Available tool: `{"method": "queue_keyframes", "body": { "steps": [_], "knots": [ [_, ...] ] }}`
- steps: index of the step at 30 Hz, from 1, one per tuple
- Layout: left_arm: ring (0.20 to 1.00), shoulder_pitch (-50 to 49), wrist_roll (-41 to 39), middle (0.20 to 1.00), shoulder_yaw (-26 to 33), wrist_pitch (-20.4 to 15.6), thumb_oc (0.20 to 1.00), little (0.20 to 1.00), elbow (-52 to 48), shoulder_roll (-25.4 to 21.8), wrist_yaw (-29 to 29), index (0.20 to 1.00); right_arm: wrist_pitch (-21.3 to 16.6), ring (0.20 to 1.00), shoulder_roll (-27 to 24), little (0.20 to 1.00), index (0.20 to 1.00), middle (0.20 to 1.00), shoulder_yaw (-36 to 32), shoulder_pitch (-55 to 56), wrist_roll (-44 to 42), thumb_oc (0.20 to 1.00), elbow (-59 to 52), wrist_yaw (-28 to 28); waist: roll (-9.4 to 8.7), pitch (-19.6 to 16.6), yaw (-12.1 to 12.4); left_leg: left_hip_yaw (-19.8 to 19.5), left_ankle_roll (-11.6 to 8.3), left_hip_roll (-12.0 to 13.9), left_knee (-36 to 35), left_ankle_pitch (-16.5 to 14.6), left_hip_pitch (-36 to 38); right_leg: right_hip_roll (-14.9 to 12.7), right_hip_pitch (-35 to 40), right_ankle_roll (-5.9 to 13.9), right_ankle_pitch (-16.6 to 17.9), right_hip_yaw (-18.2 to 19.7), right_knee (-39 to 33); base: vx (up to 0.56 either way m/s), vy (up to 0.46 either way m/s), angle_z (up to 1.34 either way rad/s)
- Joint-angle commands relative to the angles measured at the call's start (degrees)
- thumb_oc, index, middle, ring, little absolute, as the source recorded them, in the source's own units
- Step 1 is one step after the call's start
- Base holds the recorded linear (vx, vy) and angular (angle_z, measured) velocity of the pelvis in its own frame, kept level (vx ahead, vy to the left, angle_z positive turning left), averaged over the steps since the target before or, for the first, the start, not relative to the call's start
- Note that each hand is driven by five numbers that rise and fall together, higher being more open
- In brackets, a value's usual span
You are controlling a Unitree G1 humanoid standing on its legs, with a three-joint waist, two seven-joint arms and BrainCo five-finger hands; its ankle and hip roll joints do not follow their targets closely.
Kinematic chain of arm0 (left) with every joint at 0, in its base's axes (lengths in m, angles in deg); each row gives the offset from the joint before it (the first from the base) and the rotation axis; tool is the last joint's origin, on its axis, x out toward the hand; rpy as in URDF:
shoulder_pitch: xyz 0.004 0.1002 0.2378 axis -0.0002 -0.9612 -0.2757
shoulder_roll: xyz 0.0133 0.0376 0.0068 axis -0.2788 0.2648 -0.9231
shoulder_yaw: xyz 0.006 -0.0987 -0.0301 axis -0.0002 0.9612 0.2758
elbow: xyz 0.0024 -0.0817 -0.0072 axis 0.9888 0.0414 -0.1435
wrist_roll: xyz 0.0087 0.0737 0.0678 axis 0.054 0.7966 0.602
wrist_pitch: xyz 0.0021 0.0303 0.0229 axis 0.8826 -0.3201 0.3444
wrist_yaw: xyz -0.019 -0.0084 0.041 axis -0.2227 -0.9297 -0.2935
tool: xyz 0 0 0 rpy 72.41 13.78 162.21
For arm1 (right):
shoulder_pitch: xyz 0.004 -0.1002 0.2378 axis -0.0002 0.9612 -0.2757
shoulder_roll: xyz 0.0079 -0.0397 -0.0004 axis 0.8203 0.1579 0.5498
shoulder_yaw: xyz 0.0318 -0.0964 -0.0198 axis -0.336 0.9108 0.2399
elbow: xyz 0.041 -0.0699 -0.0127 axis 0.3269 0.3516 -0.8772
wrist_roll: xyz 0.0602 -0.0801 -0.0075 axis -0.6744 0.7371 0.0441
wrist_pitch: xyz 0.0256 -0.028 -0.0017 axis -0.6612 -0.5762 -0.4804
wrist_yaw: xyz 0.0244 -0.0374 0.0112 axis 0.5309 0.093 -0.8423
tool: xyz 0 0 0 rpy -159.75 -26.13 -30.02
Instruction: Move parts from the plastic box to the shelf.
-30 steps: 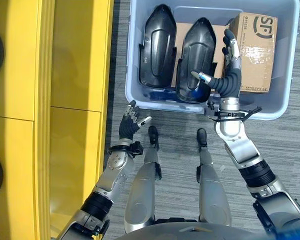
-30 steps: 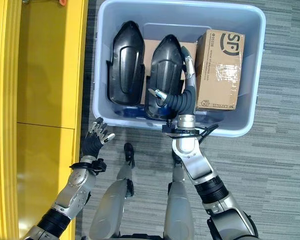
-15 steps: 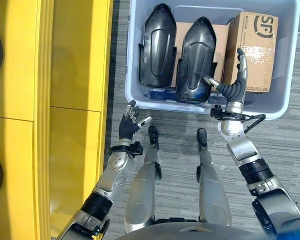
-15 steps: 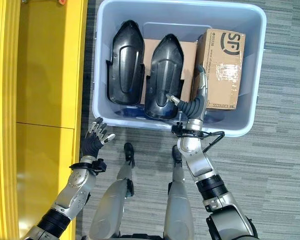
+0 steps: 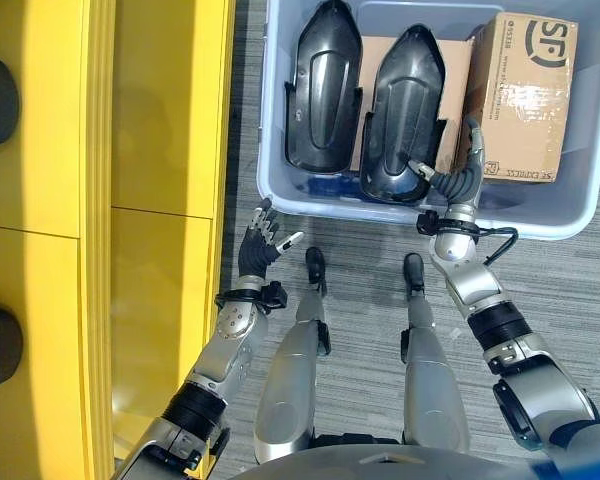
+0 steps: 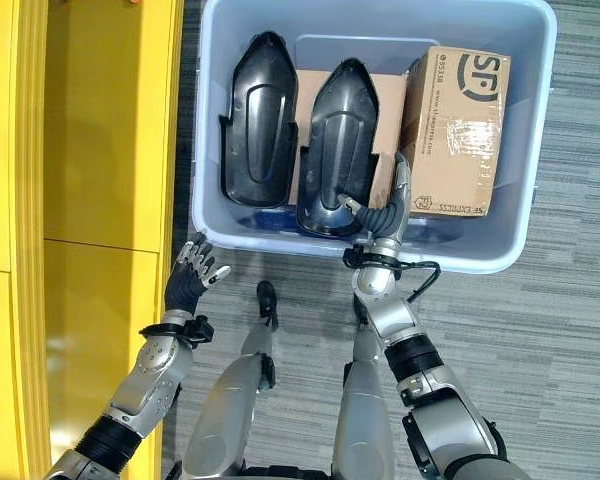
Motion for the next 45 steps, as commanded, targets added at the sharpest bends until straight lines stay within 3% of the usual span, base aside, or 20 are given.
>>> {"method": "queue_keyframes", "body": {
  "steps": [1,16,30,45],
  "knots": [
    [1.000,-0.18,-0.20,1.000,-0.28,-3.35,1.000,1.000,-3.58,-2.25,0.74,1.000,-1.46,1.000,-0.24,1.000,1.000,1.000,-0.30,-2.54,-1.12,1.000,-0.75,-0.23,-0.60,-0.53,0.94,-4.25,-3.25,1.67,1.29,-1.34,-0.27,-0.89,-2.26,0.41,-0.66,-0.47,5.06,0.00,0.000,0.00],
    [1.000,0.57,-0.65,1.000,-1.45,-3.61,1.000,1.000,-3.65,-2.47,1.13,1.000,-1.53,1.000,-0.92,1.000,1.000,1.000,-0.51,-6.66,-4.54,1.000,10.45,-0.65,0.50,0.20,1.83,-4.56,-3.16,1.40,1.86,-1.45,-1.49,-0.82,-3.49,0.29,-0.76,-0.71,5.71,0.00,0.000,0.00],
    [1.000,1.67,-1.74,1.000,-2.81,-3.75,1.000,1.000,-4.22,-3.06,1.98,1.000,-1.83,1.000,-4.72,1.000,1.000,1.000,-1.30,-13.86,-10.24,1.000,26.45,-1.09,1.93,0.96,2.75,-4.56,-3.65,1.17,3.44,-1.65,-3.45,-0.95,-4.69,0.09,-1.34,-1.50,6.98,0.00,-0.009,0.03],
    [1.000,5.04,-3.67,1.000,-6.34,-3.32,1.000,1.000,-5.39,-4.28,4.52,1.000,1.49,1.000,-9.57,1.000,1.000,1.000,4.34,-27.86,-13.83,1.000,49.60,5.39,4.46,1.96,5.82,-5.01,-4.03,0.48,8.74,-3.02,-9.16,-1.69,-6.90,0.11,-2.16,-3.77,8.89,0.00,-0.016,0.08]
  ]
}}
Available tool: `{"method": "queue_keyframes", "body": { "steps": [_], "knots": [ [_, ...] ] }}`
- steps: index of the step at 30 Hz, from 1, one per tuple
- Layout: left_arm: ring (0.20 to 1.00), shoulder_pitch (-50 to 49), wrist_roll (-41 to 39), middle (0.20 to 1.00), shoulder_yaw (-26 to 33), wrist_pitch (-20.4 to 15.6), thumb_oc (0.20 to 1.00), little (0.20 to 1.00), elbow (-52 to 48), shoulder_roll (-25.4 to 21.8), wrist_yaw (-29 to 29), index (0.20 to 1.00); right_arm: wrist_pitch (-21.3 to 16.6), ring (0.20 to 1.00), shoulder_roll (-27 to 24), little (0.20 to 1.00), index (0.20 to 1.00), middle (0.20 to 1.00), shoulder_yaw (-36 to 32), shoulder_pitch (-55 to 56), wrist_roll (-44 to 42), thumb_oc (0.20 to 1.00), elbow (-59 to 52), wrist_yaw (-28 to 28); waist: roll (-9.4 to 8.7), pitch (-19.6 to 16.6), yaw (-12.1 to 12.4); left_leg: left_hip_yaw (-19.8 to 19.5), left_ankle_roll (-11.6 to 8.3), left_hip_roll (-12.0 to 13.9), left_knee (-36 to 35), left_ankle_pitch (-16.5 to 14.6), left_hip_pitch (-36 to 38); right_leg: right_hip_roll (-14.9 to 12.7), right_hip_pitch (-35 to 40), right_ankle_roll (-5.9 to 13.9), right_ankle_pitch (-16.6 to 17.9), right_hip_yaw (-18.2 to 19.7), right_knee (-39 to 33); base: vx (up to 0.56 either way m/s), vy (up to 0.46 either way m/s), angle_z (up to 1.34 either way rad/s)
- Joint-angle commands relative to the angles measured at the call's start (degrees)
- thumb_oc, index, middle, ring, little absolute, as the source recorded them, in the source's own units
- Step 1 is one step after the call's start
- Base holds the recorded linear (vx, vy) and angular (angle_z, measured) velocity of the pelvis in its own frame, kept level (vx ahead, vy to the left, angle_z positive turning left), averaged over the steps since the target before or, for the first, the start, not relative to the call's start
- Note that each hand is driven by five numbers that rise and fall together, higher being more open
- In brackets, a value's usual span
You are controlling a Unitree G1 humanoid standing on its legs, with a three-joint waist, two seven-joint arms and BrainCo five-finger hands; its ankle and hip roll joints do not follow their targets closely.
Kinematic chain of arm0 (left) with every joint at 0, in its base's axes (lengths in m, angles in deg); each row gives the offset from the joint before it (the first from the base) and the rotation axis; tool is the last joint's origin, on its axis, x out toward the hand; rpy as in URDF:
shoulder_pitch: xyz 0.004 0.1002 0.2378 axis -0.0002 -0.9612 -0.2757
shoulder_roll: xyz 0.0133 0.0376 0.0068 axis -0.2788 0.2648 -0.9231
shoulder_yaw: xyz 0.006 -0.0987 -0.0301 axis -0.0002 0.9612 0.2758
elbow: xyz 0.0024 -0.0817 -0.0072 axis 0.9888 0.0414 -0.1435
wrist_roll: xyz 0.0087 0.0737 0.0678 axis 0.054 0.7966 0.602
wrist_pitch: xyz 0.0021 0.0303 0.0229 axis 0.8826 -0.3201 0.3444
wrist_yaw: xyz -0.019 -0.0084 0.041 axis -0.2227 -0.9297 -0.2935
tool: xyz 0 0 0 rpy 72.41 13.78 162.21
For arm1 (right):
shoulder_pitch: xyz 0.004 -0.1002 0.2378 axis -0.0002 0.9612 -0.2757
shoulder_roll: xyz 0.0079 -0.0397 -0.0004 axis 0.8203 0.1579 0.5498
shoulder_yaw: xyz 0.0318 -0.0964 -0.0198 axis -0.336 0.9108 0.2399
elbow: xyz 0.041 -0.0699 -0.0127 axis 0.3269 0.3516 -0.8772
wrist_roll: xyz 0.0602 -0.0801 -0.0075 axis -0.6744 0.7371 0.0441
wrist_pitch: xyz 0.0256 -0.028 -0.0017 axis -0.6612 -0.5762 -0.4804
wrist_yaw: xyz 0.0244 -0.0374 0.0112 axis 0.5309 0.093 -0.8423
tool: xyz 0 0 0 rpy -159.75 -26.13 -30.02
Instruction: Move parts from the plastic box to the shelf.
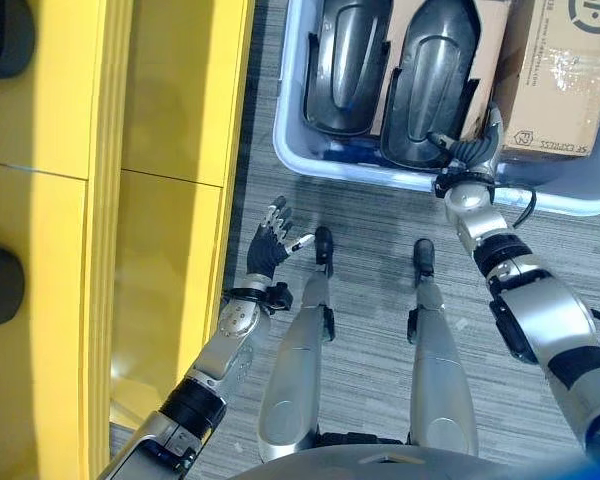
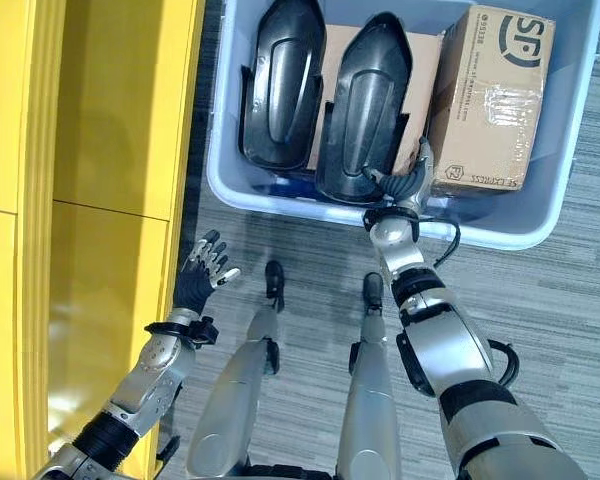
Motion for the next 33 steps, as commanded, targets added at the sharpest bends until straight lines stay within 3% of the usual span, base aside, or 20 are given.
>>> {"method": "queue_keyframes", "body": {
  "steps": [1,3,4,5,6,20,33],
  "knots": [
    [1.000,3.21,-0.54,1.000,-1.21,-2.12,1.000,1.000,-3.76,-0.88,1.49,1.000,3.91,1.000,-6.04,1.000,1.000,1.000,2.38,1.52,-0.46,1.000,5.14,0.88,2.09,1.51,3.21,0.20,-0.98,0.26,6.65,-3.82,0.30,-2.55,7.20,0.79,0.92,-2.02,-7.23,0.00,0.001,0.45],
    [1.000,3.71,-0.58,1.000,-1.32,-2.01,1.000,1.000,-3.66,-0.69,1.85,1.000,4.55,1.000,-6.63,1.000,1.000,1.000,3.08,1.38,0.28,1.000,6.49,1.99,2.35,1.69,3.51,0.30,-0.91,0.11,7.56,-4.11,-0.39,-2.68,6.88,0.79,0.77,-2.21,-6.88,0.00,0.008,0.38],
    [1.000,3.93,-0.54,1.000,-1.43,-1.95,1.000,1.000,-3.49,-0.59,2.13,1.000,4.75,0.479,-6.69,0.479,0.479,0.479,3.43,1.28,0.40,0.479,6.86,2.72,2.48,1.68,3.61,0.18,-0.78,0.08,7.93,-4.26,-0.80,-2.74,6.74,0.73,0.71,-2.35,-6.75,0.00,0.013,-0.10],
    [1.000,4.12,-0.65,1.000,-1.45,-1.92,1.000,1.000,-3.38,-0.50,2.28,1.000,4.97,0.241,-6.85,0.241,0.241,0.241,3.55,1.42,0.59,0.241,7.12,2.94,2.54,1.73,3.70,0.09,-0.73,-0.02,8.09,-4.38,-0.79,-2.83,6.82,0.82,0.69,-2.44,-6.72,0.00,0.013,-0.18],
    [1.000,4.16,-0.65,1.000,-1.36,-1.97,1.000,1.000,-3.38,-0.47,2.24,1.000,4.93,0.200,-6.77,0.200,0.200,0.200,3.42,1.68,0.48,0.200,6.89,3.03,2.49,1.66,3.69,0.16,-0.74,0.00,8.16,-4.38,-0.94,-2.84,6.75,0.84,0.73,-2.43,-6.73,0.00,0.008,0.24],
    [1.000,3.27,-0.83,1.000,-0.60,-1.75,1.000,1.000,-3.07,-0.63,1.91,1.000,3.87,0.200,-4.36,0.200,0.200,0.200,1.81,5.61,0.51,0.200,3.52,1.43,1.48,0.31,2.85,0.48,-0.98,0.43,7.46,-4.54,0.86,-3.03,8.16,0.81,0.73,-2.79,-7.20,0.00,0.009,0.03],
    [1.000,2.46,-1.53,1.000,-0.52,-1.59,1.000,1.000,-2.57,-1.47,2.53,1.000,2.55,0.200,-5.49,0.200,0.200,0.200,-0.03,5.74,-1.92,0.200,1.15,0.33,0.81,-1.16,2.53,0.57,-1.13,0.79,6.55,-4.47,3.57,-2.81,10.48,0.73,0.51,-3.21,-7.52,0.00,-0.001,0.02]
  ]
}}
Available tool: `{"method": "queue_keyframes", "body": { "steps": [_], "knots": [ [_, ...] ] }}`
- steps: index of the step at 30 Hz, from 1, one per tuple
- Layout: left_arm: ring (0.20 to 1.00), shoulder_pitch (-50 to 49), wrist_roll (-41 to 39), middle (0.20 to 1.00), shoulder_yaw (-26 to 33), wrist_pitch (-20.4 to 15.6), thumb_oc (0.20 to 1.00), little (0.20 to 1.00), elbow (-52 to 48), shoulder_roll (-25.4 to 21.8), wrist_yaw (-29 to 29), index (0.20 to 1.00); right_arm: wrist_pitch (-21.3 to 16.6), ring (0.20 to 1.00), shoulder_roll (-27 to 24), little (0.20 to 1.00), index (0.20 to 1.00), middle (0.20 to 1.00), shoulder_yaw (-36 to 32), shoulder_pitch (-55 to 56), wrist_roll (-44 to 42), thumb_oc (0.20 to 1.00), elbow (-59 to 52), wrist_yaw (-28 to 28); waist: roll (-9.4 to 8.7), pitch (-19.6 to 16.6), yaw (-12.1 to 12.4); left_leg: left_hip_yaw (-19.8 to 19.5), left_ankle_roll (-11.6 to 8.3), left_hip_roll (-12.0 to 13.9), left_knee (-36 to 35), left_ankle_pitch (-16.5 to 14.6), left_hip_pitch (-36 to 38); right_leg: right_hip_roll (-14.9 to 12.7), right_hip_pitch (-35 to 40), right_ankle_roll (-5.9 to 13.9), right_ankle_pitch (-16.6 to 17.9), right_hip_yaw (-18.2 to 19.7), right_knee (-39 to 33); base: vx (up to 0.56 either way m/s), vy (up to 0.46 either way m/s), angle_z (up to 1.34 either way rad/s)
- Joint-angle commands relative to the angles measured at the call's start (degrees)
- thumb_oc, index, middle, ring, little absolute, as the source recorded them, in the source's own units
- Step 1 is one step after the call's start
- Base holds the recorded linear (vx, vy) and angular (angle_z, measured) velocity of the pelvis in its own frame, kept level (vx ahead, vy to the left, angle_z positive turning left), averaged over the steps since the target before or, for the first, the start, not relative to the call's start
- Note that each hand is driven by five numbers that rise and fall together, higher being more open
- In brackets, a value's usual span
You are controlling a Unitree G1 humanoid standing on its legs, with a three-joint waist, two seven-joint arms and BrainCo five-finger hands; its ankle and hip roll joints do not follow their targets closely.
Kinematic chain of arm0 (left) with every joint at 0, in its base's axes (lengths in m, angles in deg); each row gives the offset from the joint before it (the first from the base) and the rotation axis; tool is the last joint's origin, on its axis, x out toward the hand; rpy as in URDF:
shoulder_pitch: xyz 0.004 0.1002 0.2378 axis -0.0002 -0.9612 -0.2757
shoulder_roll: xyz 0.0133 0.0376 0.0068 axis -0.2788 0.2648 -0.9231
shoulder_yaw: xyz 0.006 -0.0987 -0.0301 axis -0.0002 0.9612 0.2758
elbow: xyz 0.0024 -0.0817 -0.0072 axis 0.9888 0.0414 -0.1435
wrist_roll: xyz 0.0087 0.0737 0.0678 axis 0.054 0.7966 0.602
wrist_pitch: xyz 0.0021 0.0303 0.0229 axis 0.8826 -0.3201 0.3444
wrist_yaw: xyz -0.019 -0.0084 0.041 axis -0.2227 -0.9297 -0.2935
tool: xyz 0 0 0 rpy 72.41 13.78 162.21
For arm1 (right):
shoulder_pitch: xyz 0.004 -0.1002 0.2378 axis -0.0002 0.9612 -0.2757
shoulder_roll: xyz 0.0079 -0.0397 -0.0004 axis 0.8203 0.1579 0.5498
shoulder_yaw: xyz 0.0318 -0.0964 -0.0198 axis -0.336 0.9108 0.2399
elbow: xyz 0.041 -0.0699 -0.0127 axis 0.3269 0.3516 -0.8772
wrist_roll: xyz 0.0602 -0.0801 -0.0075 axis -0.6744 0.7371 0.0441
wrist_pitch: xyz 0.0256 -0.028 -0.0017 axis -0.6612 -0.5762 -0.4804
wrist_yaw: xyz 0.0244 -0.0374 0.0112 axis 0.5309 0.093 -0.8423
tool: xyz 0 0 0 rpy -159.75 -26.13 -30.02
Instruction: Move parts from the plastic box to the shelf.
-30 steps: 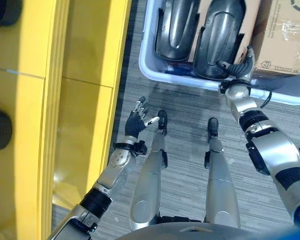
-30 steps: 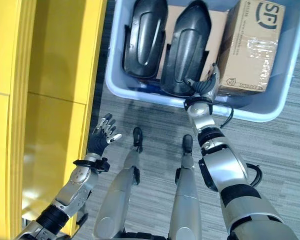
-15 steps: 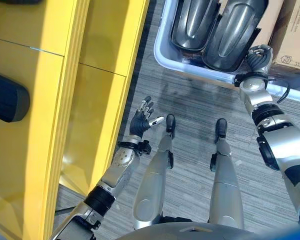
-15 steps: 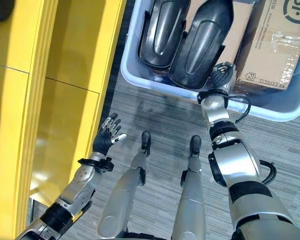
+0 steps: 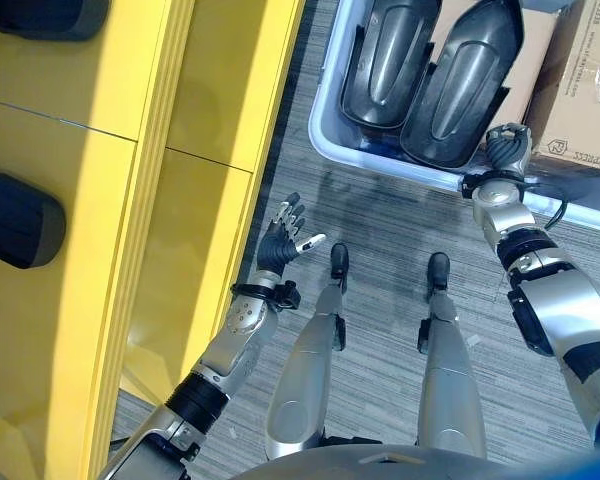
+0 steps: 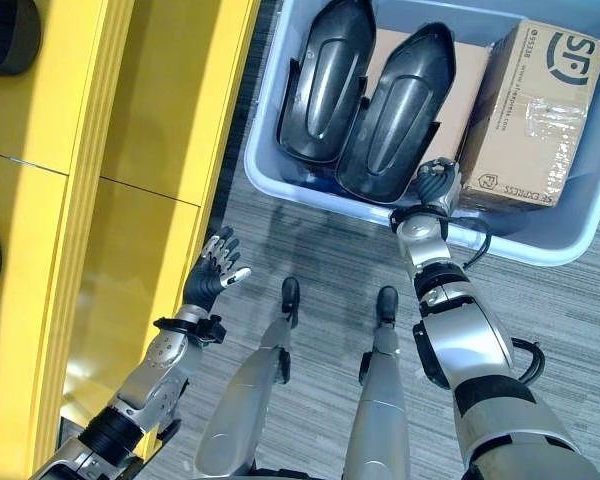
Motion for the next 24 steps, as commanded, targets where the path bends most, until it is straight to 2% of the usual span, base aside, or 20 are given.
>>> {"method": "queue_keyframes", "body": {
  "steps": [1,8,9,10,24],
  "knots": [
    [1.000,1.13,-1.46,1.000,0.88,-1.77,1.000,1.000,-3.16,-2.41,0.79,1.000,-0.02,0.200,-0.80,0.200,0.200,0.200,0.79,3.22,-0.76,0.200,-0.17,-1.52,-1.04,1.96,0.32,1.49,-3.48,2.04,3.51,-3.79,0.35,-1.75,7.53,1.88,-0.35,-0.14,-5.13,0.00,0.000,0.00],
    [1.000,0.91,-1.49,1.000,1.40,-1.77,1.000,1.000,-3.29,-2.60,0.38,1.000,-1.04,0.200,-0.98,0.200,0.200,0.200,0.32,3.12,-0.91,0.200,-3.68,-3.04,-1.60,1.71,-0.16,1.36,-3.44,2.26,3.56,-3.96,0.79,-1.55,7.73,1.80,-0.52,-0.20,-4.85,0.00,0.000,0.00],
    [1.000,0.87,-1.41,1.000,1.48,-1.78,1.000,1.000,-3.31,-2.69,0.32,1.000,-1.21,0.511,-0.92,0.511,0.511,0.511,0.15,3.10,-0.99,0.511,-4.21,-3.15,-1.67,1.74,-0.28,1.36,-3.44,2.28,3.60,-3.94,0.73,-1.54,7.61,1.76,-0.53,-0.17,-4.77,0.00,0.000,0.00],
    [1.000,0.88,-1.39,1.000,1.60,-1.77,1.000,1.000,-3.34,-2.77,0.25,1.000,-1.37,1.000,-0.80,1.000,1.000,1.000,-0.01,3.20,-1.24,1.000,-4.54,-3.20,-1.79,1.71,-0.34,1.37,-3.42,2.29,3.51,-3.94,0.75,-1.51,7.59,1.74,-0.50,-0.11,-4.79,0.00,0.000,0.00],
    [1.000,0.91,-1.87,1.000,0.99,-1.41,1.000,1.000,-3.51,-3.46,0.27,1.000,-2.19,1.000,0.82,1.000,1.000,1.000,-1.16,1.25,-5.58,1.000,-1.54,-2.39,-2.01,1.90,-0.08,1.27,-3.12,2.35,3.40,-3.88,0.60,-1.35,7.33,1.75,-0.52,-0.45,-4.67,0.00,0.000,0.00]
  ]
}}
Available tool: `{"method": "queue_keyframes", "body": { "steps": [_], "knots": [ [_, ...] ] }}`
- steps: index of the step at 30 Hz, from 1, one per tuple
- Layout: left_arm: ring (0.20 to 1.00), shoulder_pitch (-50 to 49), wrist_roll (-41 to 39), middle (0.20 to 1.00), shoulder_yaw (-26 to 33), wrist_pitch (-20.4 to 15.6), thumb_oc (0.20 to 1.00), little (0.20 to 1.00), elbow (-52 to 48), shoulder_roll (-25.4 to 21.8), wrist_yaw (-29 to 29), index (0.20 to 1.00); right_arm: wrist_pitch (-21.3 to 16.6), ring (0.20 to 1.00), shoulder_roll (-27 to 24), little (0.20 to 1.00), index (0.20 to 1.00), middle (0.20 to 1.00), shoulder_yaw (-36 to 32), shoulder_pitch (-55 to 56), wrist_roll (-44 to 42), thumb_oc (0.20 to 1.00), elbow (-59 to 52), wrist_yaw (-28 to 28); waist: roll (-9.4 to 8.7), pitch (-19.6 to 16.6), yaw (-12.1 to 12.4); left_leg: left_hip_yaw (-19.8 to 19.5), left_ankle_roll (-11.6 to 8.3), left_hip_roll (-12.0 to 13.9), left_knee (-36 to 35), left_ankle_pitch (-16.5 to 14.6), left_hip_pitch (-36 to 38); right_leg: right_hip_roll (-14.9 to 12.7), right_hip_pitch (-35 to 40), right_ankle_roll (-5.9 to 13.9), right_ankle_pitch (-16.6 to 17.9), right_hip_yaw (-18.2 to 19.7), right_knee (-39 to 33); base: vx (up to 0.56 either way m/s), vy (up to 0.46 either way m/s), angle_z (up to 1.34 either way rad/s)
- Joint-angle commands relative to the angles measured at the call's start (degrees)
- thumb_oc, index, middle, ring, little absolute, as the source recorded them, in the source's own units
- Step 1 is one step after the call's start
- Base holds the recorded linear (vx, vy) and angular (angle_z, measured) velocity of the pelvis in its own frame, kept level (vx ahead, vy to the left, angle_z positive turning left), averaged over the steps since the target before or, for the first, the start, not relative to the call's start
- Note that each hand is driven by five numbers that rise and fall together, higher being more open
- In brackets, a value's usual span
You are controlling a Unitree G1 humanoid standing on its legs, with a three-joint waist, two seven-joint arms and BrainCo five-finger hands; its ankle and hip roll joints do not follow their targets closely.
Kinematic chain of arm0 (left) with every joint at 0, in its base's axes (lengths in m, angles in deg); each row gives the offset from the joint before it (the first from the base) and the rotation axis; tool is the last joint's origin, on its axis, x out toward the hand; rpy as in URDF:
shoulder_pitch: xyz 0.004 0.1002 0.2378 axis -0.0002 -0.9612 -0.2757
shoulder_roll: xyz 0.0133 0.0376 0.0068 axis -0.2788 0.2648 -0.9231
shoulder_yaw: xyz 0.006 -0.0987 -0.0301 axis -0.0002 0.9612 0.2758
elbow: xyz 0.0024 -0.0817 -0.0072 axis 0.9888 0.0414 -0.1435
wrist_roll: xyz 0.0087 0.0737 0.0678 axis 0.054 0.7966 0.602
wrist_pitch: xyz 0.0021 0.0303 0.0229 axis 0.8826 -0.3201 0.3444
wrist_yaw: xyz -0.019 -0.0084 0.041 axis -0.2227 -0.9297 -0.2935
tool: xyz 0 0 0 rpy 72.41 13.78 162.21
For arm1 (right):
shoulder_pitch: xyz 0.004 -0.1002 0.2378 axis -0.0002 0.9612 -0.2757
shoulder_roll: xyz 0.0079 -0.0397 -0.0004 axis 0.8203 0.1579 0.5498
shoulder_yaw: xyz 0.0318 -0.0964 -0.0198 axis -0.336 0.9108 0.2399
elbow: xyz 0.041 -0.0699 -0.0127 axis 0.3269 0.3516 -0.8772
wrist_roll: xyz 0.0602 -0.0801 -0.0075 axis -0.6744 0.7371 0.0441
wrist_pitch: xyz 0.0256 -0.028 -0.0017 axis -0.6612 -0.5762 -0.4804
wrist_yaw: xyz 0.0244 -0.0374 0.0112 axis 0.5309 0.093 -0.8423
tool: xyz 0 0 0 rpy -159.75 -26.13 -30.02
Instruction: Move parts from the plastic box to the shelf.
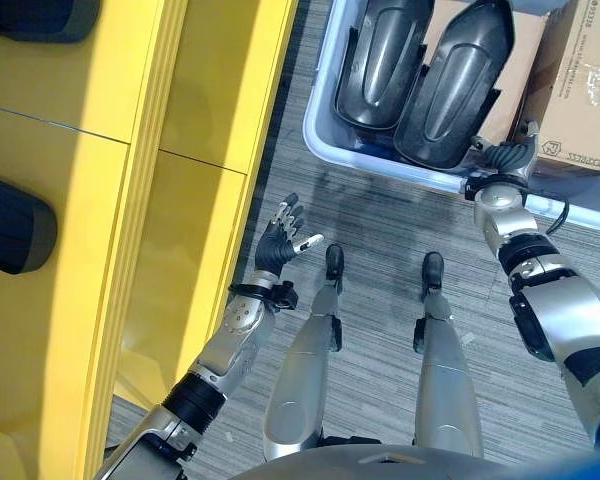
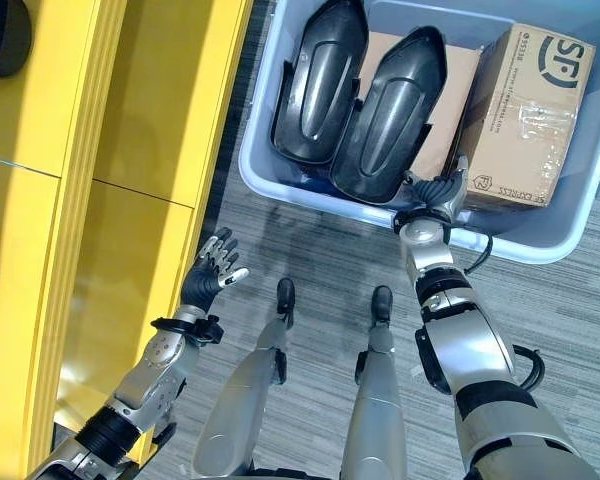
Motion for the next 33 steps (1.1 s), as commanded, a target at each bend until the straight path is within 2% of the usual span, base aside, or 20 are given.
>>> {"method": "queue_keyframes", "body": {
  "steps": [1,11,21,33],
  "knots": [
    [1.000,0.95,-0.60,1.000,0.95,-1.47,1.000,1.000,-3.52,-2.59,0.26,1.000,-1.40,1.000,0.22,1.000,1.000,1.000,0.48,-0.32,-1.96,1.000,0.76,-0.21,-1.30,1.45,1.51,1.37,-3.09,2.18,3.68,-3.89,0.06,-1.62,6.41,1.67,-0.46,-0.25,-3.91,0.00,0.000,0.00],
    [1.000,0.65,-0.33,1.000,0.98,-1.14,1.000,1.000,-3.66,-2.87,0.20,1.000,-1.79,1.000,0.65,1.000,1.000,1.000,0.21,-1.14,-3.46,1.000,0.56,-0.30,-1.43,1.57,2.09,1.07,-2.88,2.02,3.76,-3.98,-0.10,-1.83,6.83,1.77,-0.50,-0.60,-4.14,0.00,0.000,0.00],
    [1.000,0.20,-0.25,1.000,2.02,-1.21,1.000,1.000,-4.20,-2.82,-0.80,1.000,-2.84,1.000,1.64,1.000,1.000,1.000,-0.28,0.32,-1.33,1.000,-7.81,-3.30,-2.46,1.57,1.72,0.60,-2.67,1.91,4.09,-4.34,-0.47,-1.97,7.18,1.70,-0.58,-1.13,-4.27,0.01,0.002,0.03],
    [1.000,0.62,-0.24,1.000,1.91,-1.43,1.000,1.000,-5.61,-3.98,-1.48,1.000,-0.35,1.000,-0.16,1.000,1.000,1.000,1.34,-6.34,-2.02,1.000,1.56,-2.52,-2.91,2.87,3.74,-0.97,-2.12,1.07,4.82,-4.45,-2.95,-2.28,6.85,1.89,-0.82,-2.86,-4.44,0.01,0.008,0.04]
  ]
}}
